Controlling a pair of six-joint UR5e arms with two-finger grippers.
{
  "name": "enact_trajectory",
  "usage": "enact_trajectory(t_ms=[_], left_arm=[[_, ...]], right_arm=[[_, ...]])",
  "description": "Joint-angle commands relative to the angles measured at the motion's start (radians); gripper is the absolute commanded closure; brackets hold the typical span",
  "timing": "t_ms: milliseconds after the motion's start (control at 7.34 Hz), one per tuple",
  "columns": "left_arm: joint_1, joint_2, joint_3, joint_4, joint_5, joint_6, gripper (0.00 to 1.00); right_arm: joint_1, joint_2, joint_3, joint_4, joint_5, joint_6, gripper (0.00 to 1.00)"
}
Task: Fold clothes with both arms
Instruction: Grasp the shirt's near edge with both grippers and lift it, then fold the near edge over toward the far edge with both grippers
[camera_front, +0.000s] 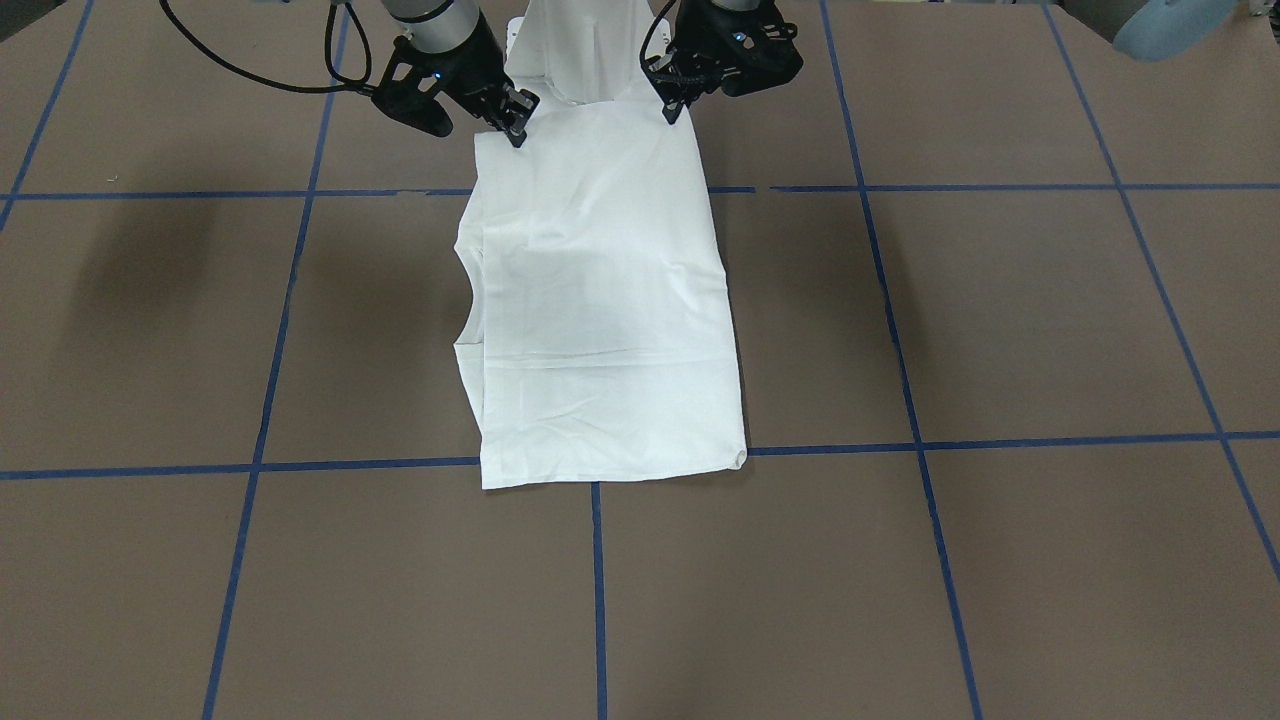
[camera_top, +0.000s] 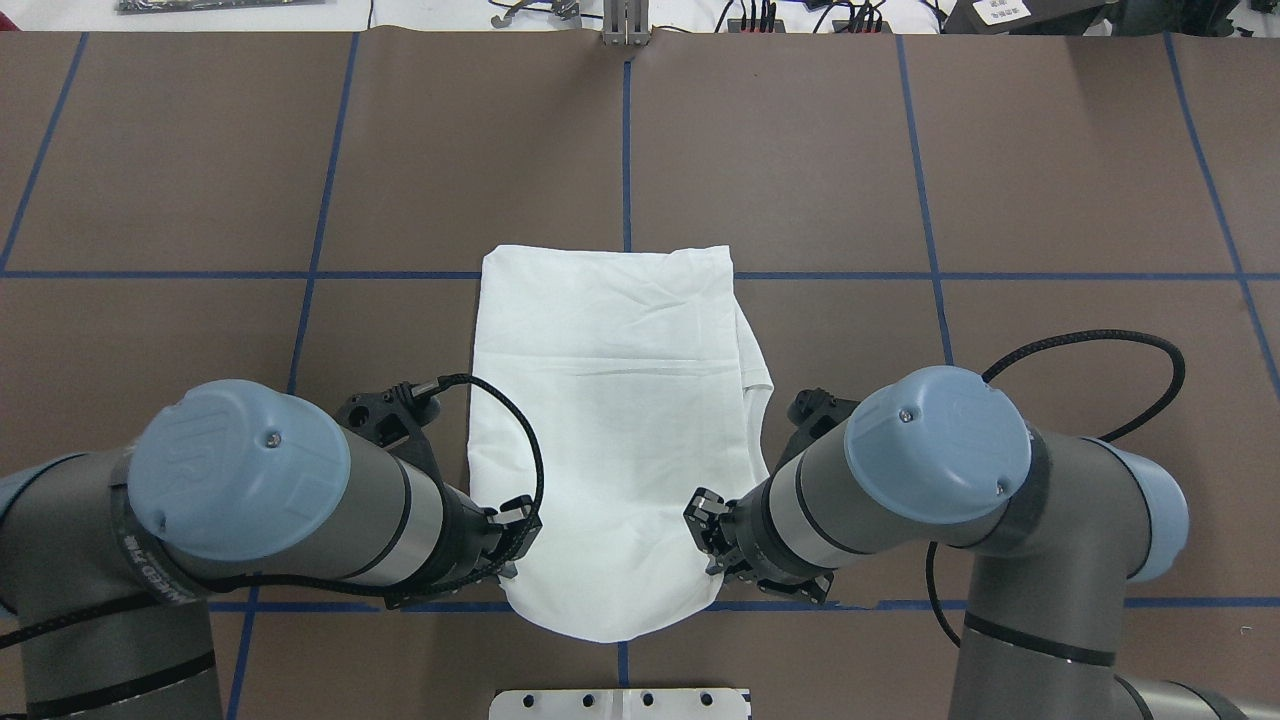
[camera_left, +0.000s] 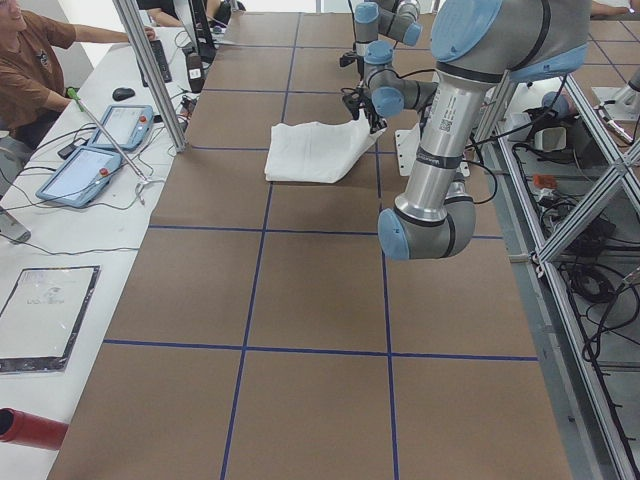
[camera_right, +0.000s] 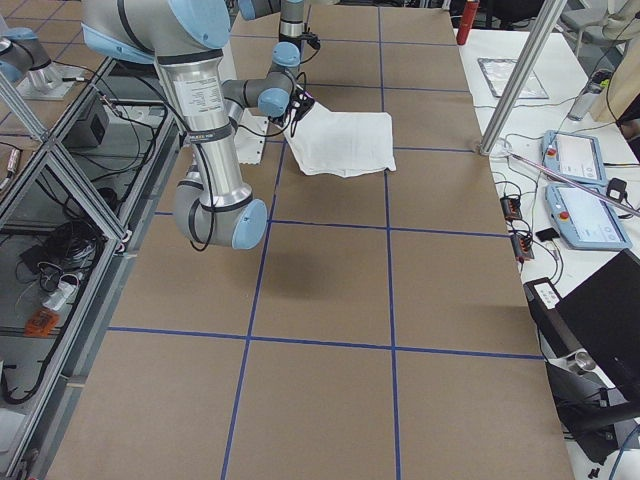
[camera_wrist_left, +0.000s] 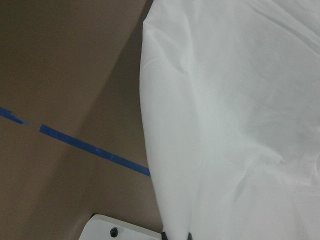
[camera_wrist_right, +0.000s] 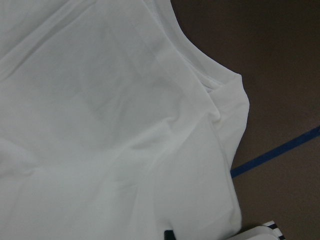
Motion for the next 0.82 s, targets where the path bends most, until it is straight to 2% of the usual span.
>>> enact_trajectory(t_ms=[0,273,545,681], left_arm=[[-0.091,-0.025,0.048,-0.020,-0.005,0.056,1.00],[-0.160,-0.031,0.120,-0.094,-0.010,0.074,1.00],[-0.205,-0.086,0.212,-0.112,-0.011,0.096,1.00],[-0.248,-0.090,0.219,-0.118,-0.013,0.130,1.00]], right_arm=[[0.084,0.050,-0.037,0.003,-0.007,-0.069,1.00],[0.157,0.126,-0.163,0.020,-0.007,-0.146,1.00],[0.233,0.191,-0.256,0.031,0.002,-0.166,1.00],[0.268,0.205,-0.293,0.031,0.008,-0.179,1.00]])
